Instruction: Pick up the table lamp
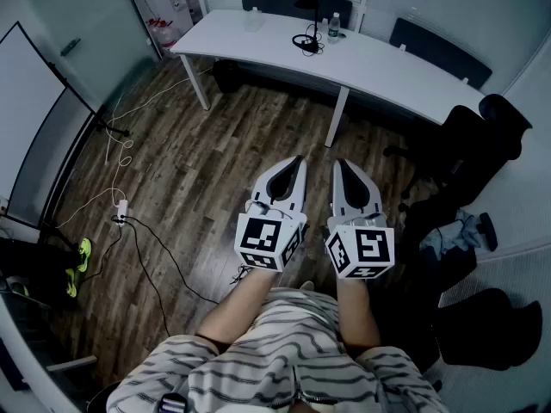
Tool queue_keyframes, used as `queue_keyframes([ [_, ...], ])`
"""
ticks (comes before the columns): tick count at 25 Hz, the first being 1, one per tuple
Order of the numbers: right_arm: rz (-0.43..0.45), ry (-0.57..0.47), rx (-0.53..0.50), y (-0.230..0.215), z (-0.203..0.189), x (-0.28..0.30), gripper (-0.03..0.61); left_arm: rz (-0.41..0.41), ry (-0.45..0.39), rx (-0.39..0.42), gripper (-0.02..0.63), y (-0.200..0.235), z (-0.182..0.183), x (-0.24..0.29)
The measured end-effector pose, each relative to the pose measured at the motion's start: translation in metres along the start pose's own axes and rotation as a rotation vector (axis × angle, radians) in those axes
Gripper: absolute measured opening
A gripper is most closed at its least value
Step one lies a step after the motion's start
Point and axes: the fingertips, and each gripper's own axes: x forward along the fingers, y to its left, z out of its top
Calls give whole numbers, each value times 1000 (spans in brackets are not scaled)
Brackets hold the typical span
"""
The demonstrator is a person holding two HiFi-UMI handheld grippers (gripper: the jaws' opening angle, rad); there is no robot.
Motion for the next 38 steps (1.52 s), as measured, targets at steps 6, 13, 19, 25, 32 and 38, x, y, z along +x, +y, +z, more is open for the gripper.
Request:
queue_keyframes([
  [6,2,-1,-11,-6,3,-1,11,-3,-7,-1,8,-7,2,5],
  [13,23,-7,23,-19,3,-8,11,1,1,3,8,-21,0,12],
  [19,39,-14,29,-35,10,-16,11,-3,-15,27,8,-45,10,20],
  [25,46,-29,26,-55,10,-31,12,37,-22,42,8,-62,3,23],
  [32,39,-17,40,-63,-4,-22,11,57,-5,49,8,-52,-13,30],
  [38,22,6,30,-87,-21,31,11,70,-11,77,8,-17,-21,80],
])
